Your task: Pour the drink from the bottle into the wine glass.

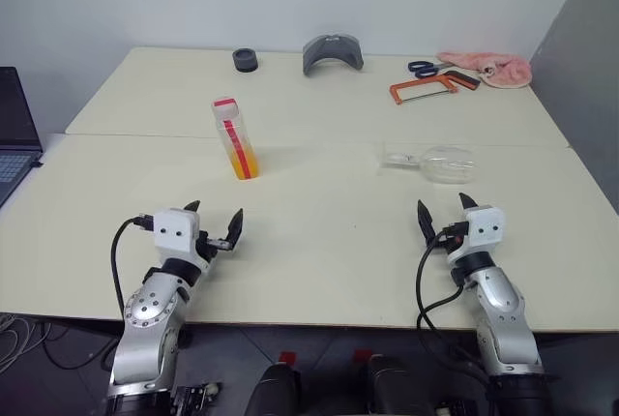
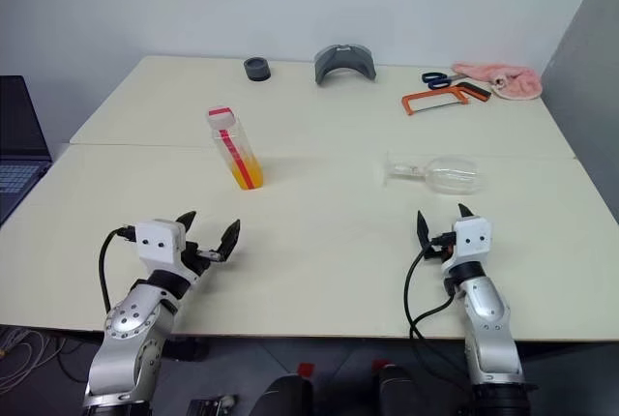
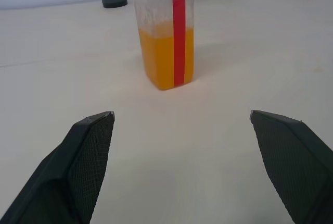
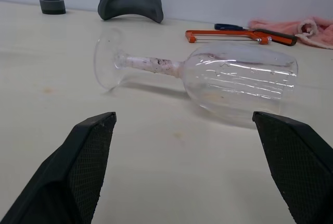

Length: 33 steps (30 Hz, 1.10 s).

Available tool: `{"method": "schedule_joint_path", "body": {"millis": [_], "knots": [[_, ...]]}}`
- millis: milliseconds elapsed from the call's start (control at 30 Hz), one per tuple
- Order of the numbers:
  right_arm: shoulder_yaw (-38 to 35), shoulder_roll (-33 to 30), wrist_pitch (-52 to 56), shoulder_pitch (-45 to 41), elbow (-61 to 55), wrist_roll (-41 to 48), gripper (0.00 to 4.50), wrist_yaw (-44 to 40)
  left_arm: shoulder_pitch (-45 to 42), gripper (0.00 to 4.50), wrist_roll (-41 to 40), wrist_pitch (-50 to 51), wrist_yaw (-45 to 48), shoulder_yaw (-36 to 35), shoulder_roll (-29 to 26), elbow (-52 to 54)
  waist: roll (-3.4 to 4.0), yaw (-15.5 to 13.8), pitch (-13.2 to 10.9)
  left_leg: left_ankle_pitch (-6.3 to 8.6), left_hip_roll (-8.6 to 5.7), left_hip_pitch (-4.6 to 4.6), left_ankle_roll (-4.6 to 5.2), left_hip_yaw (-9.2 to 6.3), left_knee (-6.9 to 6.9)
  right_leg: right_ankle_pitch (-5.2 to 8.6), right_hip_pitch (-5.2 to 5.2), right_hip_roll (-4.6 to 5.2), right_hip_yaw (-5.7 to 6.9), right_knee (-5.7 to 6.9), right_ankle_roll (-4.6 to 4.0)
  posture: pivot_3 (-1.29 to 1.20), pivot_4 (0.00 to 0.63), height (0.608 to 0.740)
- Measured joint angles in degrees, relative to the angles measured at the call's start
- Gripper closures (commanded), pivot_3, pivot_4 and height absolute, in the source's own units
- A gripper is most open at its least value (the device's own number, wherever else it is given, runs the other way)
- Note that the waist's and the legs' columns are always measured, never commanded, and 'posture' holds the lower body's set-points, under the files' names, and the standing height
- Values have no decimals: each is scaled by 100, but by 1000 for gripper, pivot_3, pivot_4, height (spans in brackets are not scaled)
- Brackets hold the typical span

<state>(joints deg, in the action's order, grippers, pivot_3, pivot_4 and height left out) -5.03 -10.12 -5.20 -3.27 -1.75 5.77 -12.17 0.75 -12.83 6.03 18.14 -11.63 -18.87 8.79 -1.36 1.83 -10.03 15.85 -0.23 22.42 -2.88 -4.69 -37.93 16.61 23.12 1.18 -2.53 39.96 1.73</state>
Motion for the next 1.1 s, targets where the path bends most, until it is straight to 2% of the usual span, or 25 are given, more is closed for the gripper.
{"method": "schedule_joint_path", "body": {"millis": [467,967,1100], "knots": [[-2,0,-15,-23,72,0,0,-16,-43,13,93,66,-21,5,-1,0,0,0,0,0,0,0,0,1,0,0,0,0,0,0,0,0,150,740],[1,12,-55,-58,85,3,0,-22,-91,13,-155,-46,117,-54,6,0,0,0,0,0,0,0,0,1,0,0,0,0,0,0,0,0,150,740],[2,12,-58,-72,118,19,0,-57,-154,13,25,-43,-71,-53,8,-6,0,-1,0,0,0,0,0,1,0,0,0,0,0,0,0,0,150,740]]}}
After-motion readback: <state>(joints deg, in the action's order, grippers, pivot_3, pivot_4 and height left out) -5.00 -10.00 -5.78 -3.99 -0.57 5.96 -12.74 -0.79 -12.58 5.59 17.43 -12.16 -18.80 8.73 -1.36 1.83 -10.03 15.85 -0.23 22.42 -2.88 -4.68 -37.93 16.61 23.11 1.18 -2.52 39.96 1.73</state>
